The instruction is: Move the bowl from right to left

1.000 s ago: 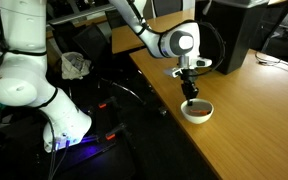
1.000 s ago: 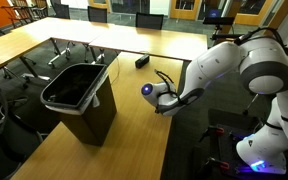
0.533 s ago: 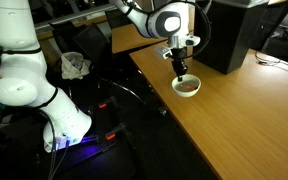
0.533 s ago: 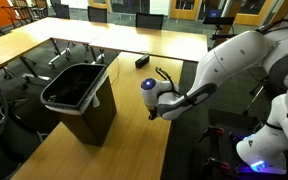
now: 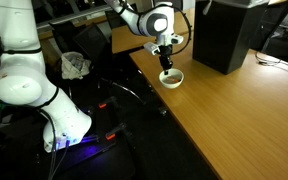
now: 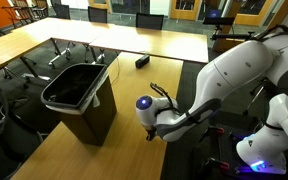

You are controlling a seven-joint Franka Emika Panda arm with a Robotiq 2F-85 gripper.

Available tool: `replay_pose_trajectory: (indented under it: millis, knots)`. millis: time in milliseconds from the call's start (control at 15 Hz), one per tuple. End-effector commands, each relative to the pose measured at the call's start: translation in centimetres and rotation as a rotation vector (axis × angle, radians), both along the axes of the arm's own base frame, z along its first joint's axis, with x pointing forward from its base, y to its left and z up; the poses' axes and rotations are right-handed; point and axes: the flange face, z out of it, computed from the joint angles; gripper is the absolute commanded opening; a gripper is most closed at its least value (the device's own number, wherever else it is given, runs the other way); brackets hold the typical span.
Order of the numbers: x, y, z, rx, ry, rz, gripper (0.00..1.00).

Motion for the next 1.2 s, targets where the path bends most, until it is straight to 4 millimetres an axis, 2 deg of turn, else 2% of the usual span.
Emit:
replay_pose_trajectory:
  millis: [0,133,200,333,467,600,800,867,1000,1133]
  knots:
    - [0.1,1.4,-0.4,-0.008,0.012,-0.022,0.03]
    - [0.0,1.9,-0.8,-0.007,0.009,-0.029,0.03]
    - [0.0,2.0,-0.8,-0.015,0.007,-0.039,0.35]
    - [0.0,1.9,-0.4,-0.012,-0.01,-0.046,0.43]
    - [0.0,1.9,0.9,0.014,-0.021,-0.044,0.58]
    - [-0.3,1.2,3.5,0.021,-0.047,-0.041,0.74]
    - [-0.9,-0.9,7.8,0.014,-0.072,-0.013,0.95]
    - [-1.2,-1.7,9.1,0.017,-0.068,-0.003,0.99]
    - [-2.2,-3.2,11.2,0.027,-0.063,0.022,1.0]
    - [-2.8,-4.2,12.3,0.035,-0.084,0.029,1.0]
